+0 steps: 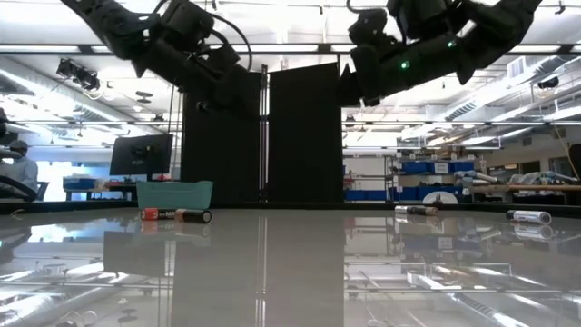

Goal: Sort batteries
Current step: Put the middle left golden black battery into the bottom right orange bin

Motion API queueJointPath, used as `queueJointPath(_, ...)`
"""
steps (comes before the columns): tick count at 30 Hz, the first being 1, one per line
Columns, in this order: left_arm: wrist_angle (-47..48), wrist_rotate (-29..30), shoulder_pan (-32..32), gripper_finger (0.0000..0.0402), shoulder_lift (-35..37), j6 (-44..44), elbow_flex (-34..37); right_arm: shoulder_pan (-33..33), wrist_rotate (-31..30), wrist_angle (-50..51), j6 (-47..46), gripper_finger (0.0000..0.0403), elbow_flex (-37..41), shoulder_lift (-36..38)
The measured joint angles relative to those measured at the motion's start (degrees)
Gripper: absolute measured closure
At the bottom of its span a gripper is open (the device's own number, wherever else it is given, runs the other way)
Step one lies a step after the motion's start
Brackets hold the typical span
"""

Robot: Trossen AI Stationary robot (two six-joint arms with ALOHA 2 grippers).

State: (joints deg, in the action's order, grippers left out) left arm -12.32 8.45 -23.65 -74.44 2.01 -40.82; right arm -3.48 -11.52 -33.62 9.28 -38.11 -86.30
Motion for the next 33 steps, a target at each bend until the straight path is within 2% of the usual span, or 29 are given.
queueJointPath(5,-10.3,-2.4,5.1,0.0391,-0.1,4.0,5.4,3.7,-2.7,1.0,-0.1,0.0391,0.0,1.3)
queueJointPath(10,-18.5,-4.8,8.7,0.0391,-0.1,5.2,7.8,6.9,-5.2,1.1,-1.1,0.0389,0.0,1.4)
queueJointPath(18,-15.6,-4.8,10.0,0.0391,-0.1,2.3,8.1,9.3,-8.4,1.2,-1.6,0.0390,0.0,1.4)
queueJointPath(26,-9.8,-9.2,11.8,0.0391,-0.1,3.6,8.1,9.4,-8.4,1.3,-2.3,0.0387,0.0,1.4)
queueJointPath(33,-6.8,-9.2,15.3,0.0391,-0.1,3.6,8.1,9.9,-8.4,1.9,-6.3,0.0373,0.0,1.4)
